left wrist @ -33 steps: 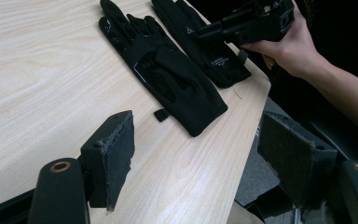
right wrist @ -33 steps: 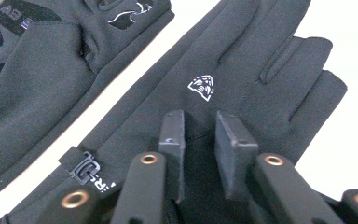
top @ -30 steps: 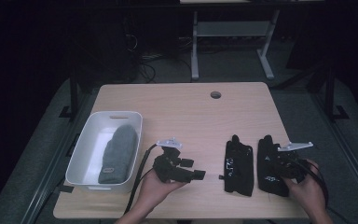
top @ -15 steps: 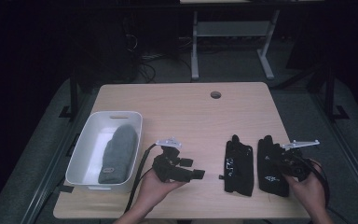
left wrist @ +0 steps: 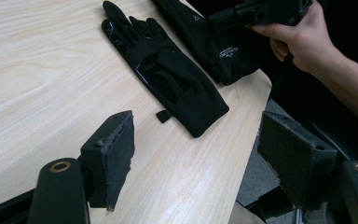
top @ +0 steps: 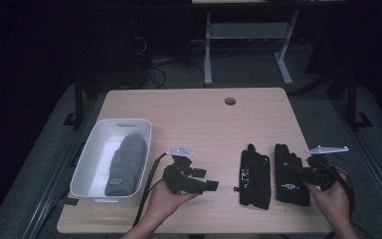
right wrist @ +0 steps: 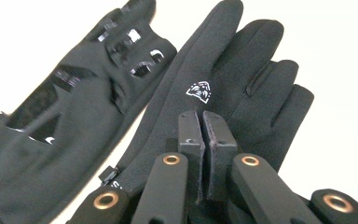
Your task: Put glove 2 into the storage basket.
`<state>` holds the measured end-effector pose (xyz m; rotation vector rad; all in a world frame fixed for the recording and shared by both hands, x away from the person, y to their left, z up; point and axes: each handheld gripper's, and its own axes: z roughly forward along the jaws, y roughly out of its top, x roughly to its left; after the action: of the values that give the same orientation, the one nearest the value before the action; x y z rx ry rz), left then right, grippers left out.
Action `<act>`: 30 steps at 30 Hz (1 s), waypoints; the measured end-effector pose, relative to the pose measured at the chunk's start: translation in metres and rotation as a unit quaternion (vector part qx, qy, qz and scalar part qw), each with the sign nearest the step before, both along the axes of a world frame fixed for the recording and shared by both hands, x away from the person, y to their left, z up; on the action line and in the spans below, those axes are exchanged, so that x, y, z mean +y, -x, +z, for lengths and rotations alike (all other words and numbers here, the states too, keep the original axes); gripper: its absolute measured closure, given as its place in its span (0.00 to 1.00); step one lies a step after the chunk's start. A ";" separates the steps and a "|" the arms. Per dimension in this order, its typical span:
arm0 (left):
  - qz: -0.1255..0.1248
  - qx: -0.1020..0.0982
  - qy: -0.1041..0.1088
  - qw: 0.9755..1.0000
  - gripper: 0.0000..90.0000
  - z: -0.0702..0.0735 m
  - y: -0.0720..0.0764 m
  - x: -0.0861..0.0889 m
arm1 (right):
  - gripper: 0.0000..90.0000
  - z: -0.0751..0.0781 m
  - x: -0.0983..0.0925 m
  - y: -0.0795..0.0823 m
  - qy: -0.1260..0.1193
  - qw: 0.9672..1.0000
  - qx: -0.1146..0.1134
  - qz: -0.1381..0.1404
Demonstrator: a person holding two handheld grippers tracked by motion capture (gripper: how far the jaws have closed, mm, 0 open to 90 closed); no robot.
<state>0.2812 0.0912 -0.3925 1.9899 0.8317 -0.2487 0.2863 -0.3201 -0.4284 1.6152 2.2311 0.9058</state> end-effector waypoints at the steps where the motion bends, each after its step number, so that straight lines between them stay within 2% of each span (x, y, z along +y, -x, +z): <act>1: 0.000 0.000 0.000 1.000 0.30 0.000 0.000 0.000 | 0.97 0.003 0.001 0.000 -0.004 1.000 -0.002 0.001; 4: 0.002 0.000 0.002 1.000 0.30 0.001 0.000 0.001 | 0.97 0.009 0.004 -0.001 -0.005 1.000 -0.008 0.005; 7: 0.003 0.000 0.003 1.000 0.30 0.001 0.000 0.001 | 0.97 0.017 0.010 -0.002 -0.020 1.000 -0.010 0.004; 11: 0.002 -0.001 0.001 1.000 0.30 0.002 0.000 0.003 | 0.97 0.023 0.022 -0.004 -0.034 0.999 -0.012 0.013; 14: 0.003 -0.003 0.002 1.000 0.30 0.002 0.000 0.004 | 0.97 0.026 0.033 -0.006 -0.034 0.999 -0.011 0.021; 23: 0.004 -0.004 0.000 1.000 0.30 0.003 0.001 0.006 | 0.96 0.024 0.067 -0.013 -0.044 0.998 0.002 0.042; 30: 0.008 -0.003 0.002 1.000 0.30 0.002 0.001 0.009 | 0.96 0.019 0.079 -0.017 -0.044 0.998 0.011 0.042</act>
<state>0.2797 0.1005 -0.3902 1.9793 0.8427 -0.2349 0.3037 -0.2410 -0.4090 1.5859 2.3196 1.0262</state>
